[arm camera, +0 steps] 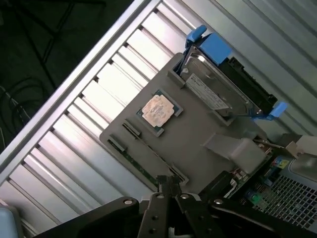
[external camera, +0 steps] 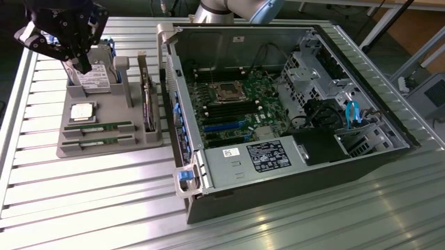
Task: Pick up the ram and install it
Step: 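Pick up the ram and move it above insertion slot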
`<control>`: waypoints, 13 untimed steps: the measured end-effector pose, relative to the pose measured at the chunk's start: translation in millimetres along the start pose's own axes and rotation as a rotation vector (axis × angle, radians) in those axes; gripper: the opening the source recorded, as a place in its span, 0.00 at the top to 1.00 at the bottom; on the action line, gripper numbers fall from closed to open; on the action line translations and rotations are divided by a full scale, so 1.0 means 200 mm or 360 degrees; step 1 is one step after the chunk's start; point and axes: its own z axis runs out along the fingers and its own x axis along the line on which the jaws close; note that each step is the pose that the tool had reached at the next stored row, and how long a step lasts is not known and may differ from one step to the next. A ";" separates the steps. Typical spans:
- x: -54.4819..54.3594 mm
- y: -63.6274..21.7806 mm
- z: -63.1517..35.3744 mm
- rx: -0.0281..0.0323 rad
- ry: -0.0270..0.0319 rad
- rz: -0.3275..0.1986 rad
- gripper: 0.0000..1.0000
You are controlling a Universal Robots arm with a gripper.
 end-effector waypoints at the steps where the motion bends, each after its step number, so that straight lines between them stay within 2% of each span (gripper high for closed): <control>1: 0.00 0.000 0.000 0.00009 0.00020 -0.0030 0.91; 6: 0.00 0.000 0.001 0.00051 0.00156 -0.0296 0.91; 8: 0.00 0.000 0.001 0.00077 0.00245 -0.0463 0.91; 10: 0.00 0.000 0.002 0.00094 0.00297 -0.0556 0.91; 12: 0.00 0.000 0.002 0.00117 0.00378 -0.0712 0.91; 13: 0.00 0.000 0.003 0.00123 0.00396 -0.0747 0.91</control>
